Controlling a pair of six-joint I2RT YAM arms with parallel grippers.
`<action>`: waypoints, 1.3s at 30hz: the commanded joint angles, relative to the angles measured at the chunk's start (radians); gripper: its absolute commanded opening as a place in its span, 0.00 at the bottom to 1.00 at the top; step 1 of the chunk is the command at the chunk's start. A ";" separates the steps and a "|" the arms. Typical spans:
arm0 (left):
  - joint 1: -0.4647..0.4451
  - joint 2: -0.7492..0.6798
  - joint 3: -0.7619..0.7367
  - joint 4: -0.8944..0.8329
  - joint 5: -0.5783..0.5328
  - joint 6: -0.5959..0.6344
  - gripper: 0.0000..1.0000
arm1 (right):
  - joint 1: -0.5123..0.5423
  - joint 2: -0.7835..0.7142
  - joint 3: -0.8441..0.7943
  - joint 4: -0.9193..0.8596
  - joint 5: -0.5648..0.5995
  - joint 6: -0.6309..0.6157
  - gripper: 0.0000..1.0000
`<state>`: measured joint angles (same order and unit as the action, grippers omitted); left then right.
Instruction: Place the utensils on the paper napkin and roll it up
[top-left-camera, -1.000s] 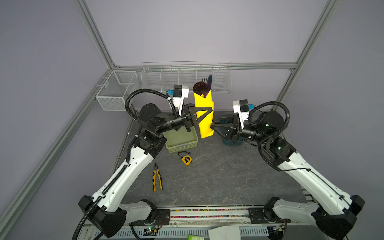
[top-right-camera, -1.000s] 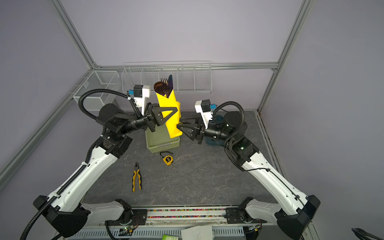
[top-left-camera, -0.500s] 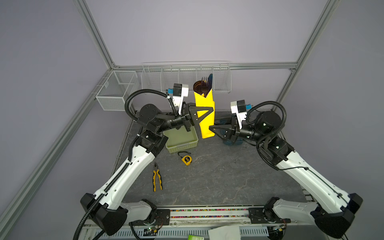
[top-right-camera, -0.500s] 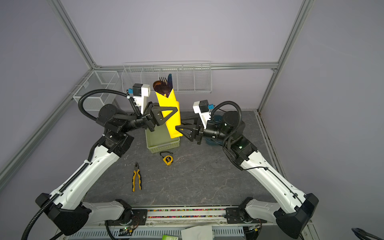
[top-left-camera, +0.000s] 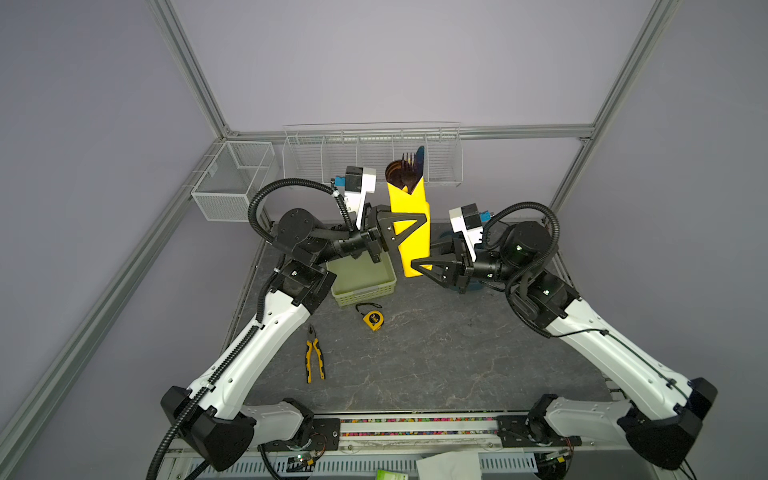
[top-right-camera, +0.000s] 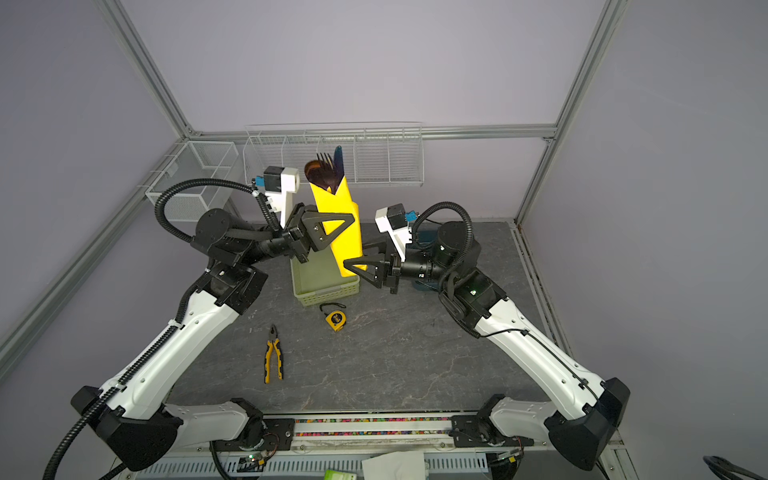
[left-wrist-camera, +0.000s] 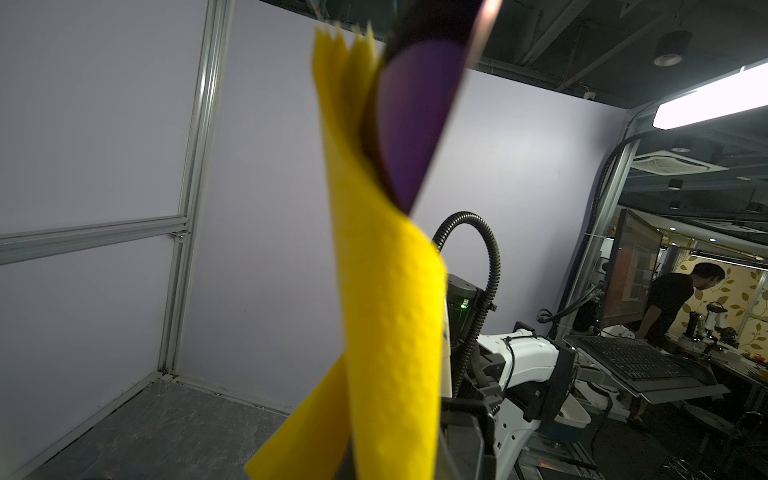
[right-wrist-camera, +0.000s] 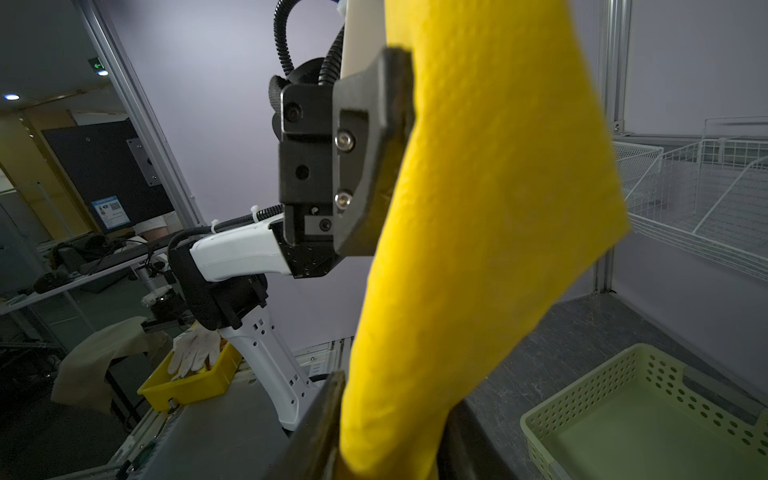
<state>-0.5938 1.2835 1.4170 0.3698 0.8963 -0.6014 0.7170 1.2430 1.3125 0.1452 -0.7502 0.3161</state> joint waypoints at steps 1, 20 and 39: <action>0.005 0.003 0.024 0.062 0.016 -0.021 0.00 | 0.014 0.009 0.027 0.029 -0.041 -0.006 0.31; 0.005 -0.049 0.021 -0.070 -0.016 0.080 0.31 | 0.024 -0.069 -0.009 0.071 0.058 -0.052 0.06; -0.021 0.026 0.101 0.021 0.222 0.001 0.72 | 0.050 -0.019 0.027 0.170 -0.076 0.008 0.06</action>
<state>-0.6010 1.2915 1.4666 0.3180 1.0412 -0.5507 0.7544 1.2102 1.3090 0.2527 -0.7895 0.3187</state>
